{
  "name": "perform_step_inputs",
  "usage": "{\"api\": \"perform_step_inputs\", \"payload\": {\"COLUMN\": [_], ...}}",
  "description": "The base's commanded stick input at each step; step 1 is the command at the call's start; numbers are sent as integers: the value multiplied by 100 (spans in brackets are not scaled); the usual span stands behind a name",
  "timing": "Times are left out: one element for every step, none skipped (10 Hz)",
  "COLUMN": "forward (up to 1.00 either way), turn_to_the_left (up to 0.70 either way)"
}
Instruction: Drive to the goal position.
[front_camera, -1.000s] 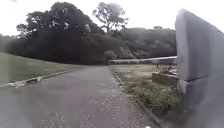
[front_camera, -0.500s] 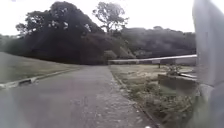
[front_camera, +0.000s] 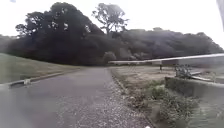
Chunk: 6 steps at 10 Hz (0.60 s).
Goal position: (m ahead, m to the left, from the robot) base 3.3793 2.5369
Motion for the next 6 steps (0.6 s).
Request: {"api": "perform_step_inputs", "payload": {"forward": [70,70,70,70,70,70], "turn_to_the_left": [14,14,14,14,14,14]}}
